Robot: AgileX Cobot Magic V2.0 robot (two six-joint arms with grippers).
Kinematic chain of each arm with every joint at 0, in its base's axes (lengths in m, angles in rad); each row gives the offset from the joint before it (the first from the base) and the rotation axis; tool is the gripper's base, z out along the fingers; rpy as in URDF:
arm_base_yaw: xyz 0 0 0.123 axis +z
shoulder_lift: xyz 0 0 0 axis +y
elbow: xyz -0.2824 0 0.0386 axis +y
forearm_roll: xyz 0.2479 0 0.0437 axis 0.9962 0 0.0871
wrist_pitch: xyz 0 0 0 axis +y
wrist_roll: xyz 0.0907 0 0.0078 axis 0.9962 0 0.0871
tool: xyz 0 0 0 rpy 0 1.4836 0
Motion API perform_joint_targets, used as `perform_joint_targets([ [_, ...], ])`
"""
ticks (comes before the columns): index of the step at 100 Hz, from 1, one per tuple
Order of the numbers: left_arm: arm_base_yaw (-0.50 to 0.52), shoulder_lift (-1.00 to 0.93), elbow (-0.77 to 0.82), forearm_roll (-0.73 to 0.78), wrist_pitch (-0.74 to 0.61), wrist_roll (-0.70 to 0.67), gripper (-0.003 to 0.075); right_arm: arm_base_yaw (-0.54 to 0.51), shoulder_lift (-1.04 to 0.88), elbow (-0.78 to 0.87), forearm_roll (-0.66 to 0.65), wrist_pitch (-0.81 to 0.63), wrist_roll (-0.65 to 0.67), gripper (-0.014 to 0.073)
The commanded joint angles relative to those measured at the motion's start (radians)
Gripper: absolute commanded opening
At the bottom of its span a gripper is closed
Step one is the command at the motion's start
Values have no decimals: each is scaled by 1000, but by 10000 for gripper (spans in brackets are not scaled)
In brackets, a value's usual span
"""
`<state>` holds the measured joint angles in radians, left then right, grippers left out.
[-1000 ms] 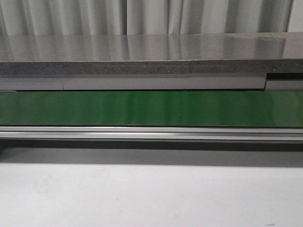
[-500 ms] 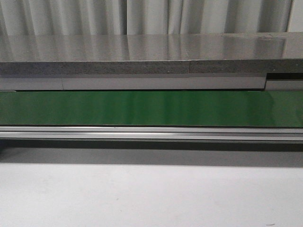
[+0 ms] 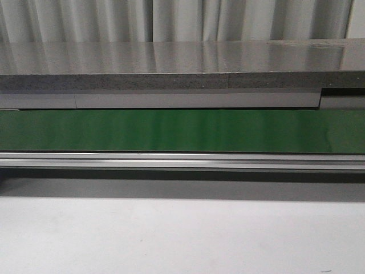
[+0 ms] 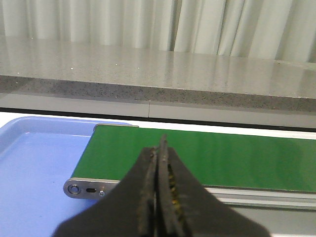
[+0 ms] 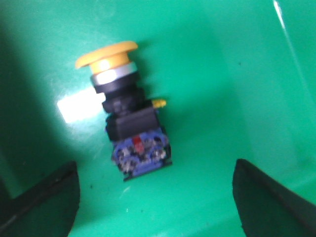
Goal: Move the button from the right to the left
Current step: 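Grasp the yellow push button with the right gripper and lift it, then lower the button onto the conveyor belt end and open the right gripper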
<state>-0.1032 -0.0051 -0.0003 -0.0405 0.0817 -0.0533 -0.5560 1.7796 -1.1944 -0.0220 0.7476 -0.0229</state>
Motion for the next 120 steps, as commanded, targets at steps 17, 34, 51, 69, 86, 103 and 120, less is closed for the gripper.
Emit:
perform_joint_targets([
  [17,-1,-28,44,-1,-82,-1,-20,-4,66,-93,11,-8,-2,623],
  [34,-1,-28,44,-1,-82,-1,-20,-4,103,-125,42,-6,-12,538],
  [51,-1,-28,44,-1,-82,-1,-20,-4,114,-132,51,-6,-12,248],
  [69,-1,-28,44,-1,-82,-1,-20,-4,112,-139,52,-4,-12,141],
  [86,-1,-28,44,-1,-82,-1,-20,11,53,-166,71,30,-12,142],
  [103,-1,-28,44,-1,-82,-1,-20,55,-66,-166,88,57,-12,142],
  [120,-1,-28,44,-1,-82,-1,-20,154,-156,-166,87,124,-12,142],
])
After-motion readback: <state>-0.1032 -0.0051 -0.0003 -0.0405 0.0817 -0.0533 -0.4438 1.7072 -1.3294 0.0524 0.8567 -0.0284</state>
